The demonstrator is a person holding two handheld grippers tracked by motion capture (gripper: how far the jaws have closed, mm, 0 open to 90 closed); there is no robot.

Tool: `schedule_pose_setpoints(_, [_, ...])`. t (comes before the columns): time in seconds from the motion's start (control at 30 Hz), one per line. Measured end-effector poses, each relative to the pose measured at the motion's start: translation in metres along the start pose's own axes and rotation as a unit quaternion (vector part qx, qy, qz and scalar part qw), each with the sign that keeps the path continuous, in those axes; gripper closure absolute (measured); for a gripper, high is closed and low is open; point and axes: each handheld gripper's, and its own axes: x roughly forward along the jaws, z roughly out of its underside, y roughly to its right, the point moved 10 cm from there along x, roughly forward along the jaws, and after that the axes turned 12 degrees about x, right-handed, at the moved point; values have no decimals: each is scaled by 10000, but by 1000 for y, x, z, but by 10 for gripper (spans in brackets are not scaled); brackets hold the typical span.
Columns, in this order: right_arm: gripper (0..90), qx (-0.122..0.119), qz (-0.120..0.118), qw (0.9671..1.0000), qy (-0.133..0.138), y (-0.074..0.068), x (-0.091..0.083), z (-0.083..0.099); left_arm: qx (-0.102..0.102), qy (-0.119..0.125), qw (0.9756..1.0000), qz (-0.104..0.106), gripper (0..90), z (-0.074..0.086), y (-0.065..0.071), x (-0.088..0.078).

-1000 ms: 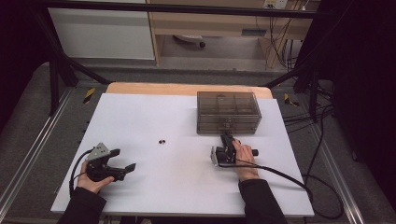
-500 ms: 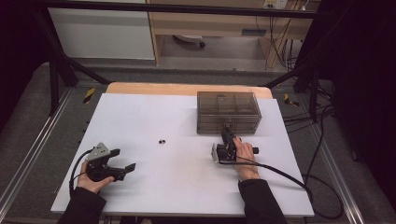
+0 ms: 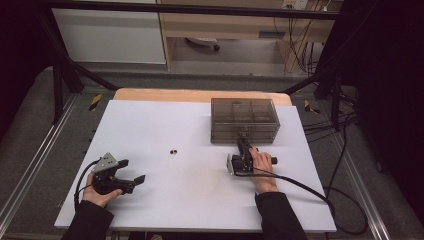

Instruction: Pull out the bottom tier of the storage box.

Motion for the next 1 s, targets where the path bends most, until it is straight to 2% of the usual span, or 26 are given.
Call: schedule_pose_setpoints(1.0, [690, -39, 1, 10000, 30, -4, -12, -1, -14, -14, 10000, 13, 52, 1, 1, 0])
